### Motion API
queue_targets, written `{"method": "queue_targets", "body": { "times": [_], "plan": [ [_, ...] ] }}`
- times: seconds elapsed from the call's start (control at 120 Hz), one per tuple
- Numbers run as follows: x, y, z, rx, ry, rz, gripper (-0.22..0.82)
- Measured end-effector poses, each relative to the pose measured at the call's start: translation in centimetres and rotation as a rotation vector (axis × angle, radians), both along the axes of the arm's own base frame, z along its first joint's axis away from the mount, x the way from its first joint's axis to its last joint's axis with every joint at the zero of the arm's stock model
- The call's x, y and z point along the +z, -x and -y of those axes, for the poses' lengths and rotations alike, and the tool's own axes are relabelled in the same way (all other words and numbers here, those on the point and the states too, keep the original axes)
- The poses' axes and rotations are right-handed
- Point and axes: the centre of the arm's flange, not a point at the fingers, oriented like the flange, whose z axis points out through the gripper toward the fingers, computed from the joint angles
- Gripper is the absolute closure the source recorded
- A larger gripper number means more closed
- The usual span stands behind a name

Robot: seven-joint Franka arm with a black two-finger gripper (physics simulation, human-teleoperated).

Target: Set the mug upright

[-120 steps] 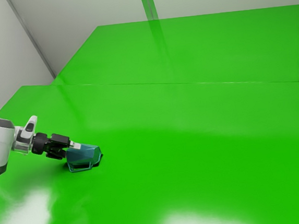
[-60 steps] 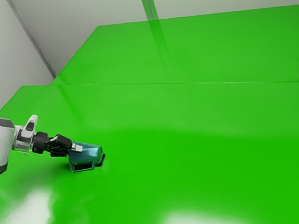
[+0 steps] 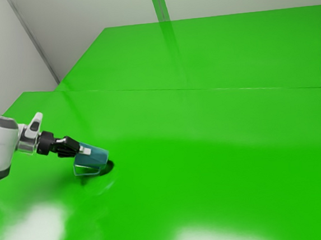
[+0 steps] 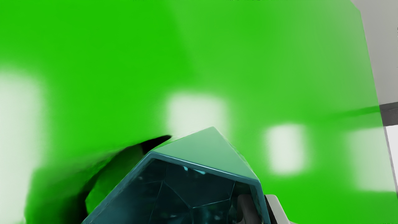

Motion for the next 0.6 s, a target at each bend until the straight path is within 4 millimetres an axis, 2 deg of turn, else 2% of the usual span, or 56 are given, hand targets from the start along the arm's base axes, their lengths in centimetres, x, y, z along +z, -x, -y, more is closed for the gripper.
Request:
{"method": "queue_targets", "body": {
  "times": [0.25,0.408,0.6],
  "plan": [
    [3.2,-1.2,2.8,-0.074,-0.053,0.04,0.78],
    [6.2,-2.1,4.1,-0.172,-0.188,0.025,0.78],
    [8.5,-2.1,5.5,-0.264,-0.36,-0.048,0.78]
  ]
}}
